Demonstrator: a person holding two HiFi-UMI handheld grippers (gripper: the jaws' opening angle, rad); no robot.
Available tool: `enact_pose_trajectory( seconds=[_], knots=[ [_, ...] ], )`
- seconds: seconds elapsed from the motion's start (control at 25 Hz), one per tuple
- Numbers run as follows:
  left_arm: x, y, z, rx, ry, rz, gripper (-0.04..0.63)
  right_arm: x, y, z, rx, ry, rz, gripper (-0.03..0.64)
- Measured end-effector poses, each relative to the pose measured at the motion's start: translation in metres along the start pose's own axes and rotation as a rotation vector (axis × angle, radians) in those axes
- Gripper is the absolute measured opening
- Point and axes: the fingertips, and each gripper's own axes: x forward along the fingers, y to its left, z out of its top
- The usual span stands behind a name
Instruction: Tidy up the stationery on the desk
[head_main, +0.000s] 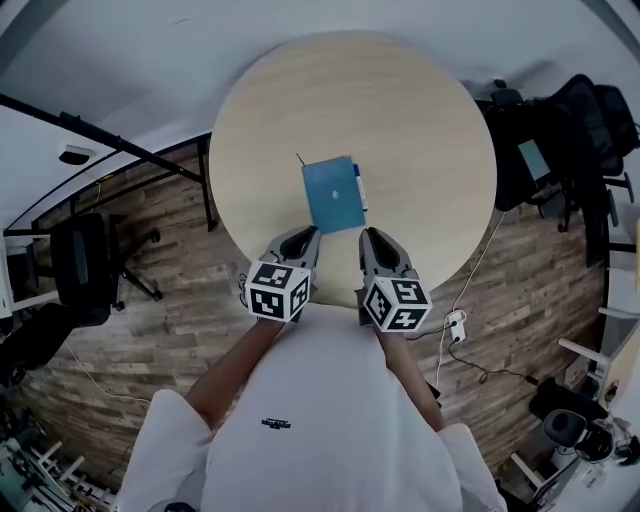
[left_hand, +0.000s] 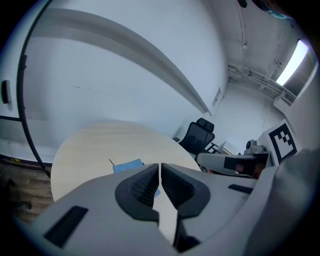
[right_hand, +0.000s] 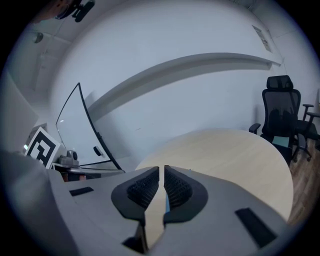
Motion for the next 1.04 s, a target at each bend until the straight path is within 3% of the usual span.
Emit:
enact_pose_trajectory(
  seconds=[0.24,0.56,1.04],
  knots=[
    [-0.013,-0.035,0.001,0.000,-0.062,0.053,0.031,-0.025,0.008,-0.005,-0.059,0.000,0.086,0.051],
    [-0.030,-0.061,-0.013,0.011,-0.075,0.091,0.031,-0.052,0.018,0.004,-0.150,-0.025,0.173,0.051],
    [-0.036,-0.073,-0.015,0.018,-0.106,0.143,0.031,-0.059,0.013,0.005,-0.147,-0.026,0.218,0.051]
  ],
)
